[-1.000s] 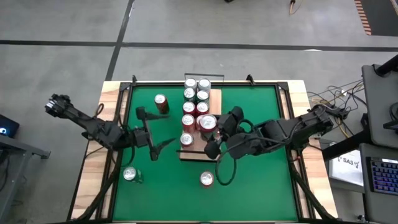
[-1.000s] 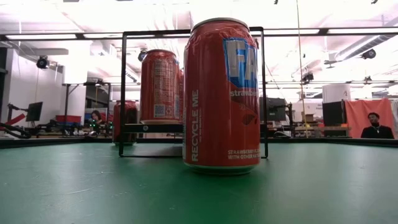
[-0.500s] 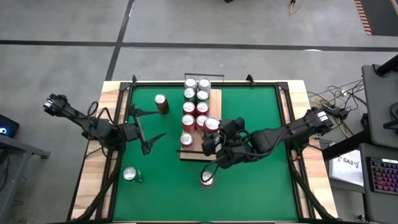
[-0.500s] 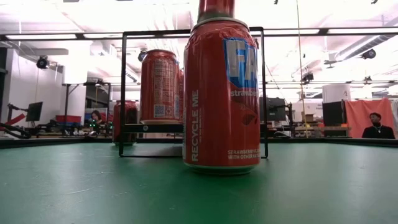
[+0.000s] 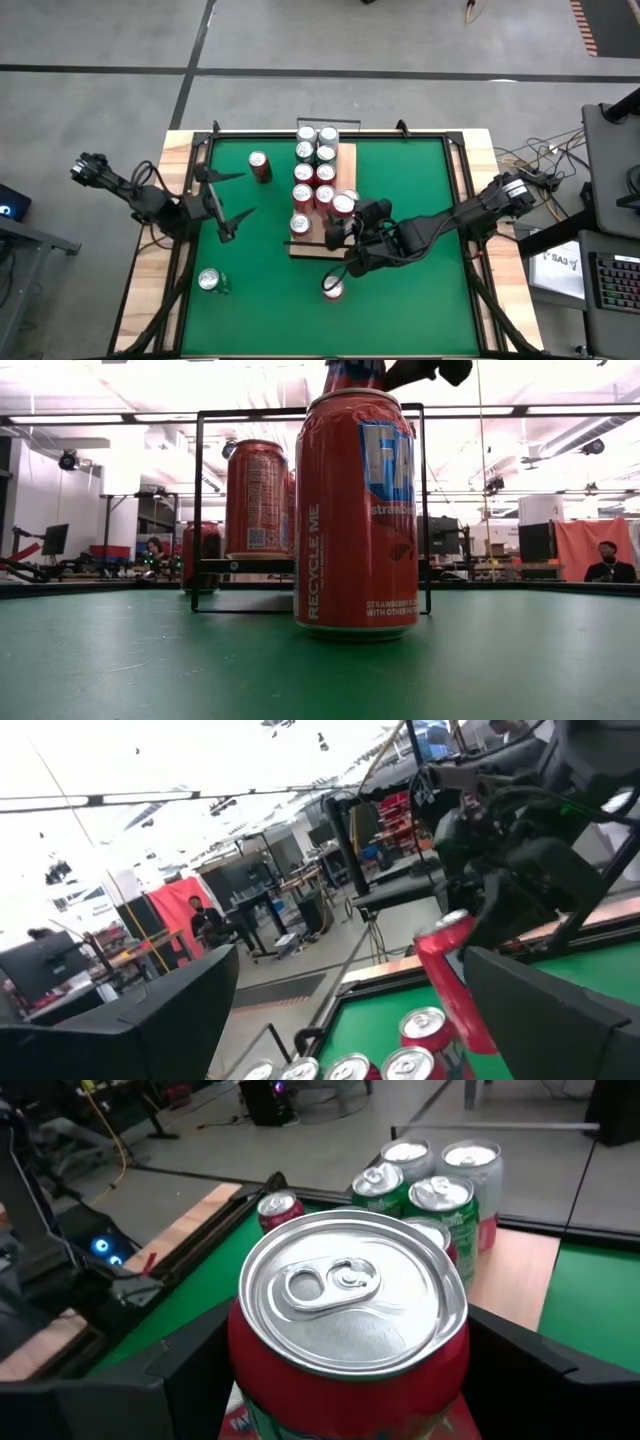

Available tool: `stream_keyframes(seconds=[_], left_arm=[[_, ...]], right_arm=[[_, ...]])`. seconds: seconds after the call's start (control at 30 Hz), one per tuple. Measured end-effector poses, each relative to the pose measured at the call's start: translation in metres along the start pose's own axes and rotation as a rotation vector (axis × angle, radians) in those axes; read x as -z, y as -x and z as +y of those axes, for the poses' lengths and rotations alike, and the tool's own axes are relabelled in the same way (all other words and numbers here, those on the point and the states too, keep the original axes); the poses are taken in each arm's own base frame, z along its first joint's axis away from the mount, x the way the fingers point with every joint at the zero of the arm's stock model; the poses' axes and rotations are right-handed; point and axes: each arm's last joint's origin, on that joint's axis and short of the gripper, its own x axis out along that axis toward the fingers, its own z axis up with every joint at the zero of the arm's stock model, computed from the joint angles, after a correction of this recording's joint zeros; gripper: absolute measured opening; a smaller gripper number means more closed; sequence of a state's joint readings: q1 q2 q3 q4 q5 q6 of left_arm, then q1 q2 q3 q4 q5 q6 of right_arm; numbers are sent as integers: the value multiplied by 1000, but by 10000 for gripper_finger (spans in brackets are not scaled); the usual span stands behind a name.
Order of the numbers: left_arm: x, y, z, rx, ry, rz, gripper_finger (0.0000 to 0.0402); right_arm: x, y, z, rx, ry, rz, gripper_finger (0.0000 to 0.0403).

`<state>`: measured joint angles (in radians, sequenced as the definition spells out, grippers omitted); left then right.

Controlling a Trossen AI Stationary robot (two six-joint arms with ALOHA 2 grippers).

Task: Place canned beverage on shelf
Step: Put the orange soda can on the shelf and aligned with the other orange soda can

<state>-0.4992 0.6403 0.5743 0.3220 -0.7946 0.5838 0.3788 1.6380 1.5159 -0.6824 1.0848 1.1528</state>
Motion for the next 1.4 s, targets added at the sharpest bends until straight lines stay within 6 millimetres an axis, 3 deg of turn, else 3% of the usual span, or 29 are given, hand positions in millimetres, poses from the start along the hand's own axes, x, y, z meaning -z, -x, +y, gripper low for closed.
stream_keyframes(seconds=[0.9,1.17,1.4], left_arm=[[1,2,1,8,-62,-10,370],[3,1,-1,13,-73,-7,370],[3,1,-2,15,-77,-4,370]], right_arm=[[29,-1,-15,20,191,72,299],[23,6,-26,40,238,84,299],[38,1,-38,71,236,86,299]])
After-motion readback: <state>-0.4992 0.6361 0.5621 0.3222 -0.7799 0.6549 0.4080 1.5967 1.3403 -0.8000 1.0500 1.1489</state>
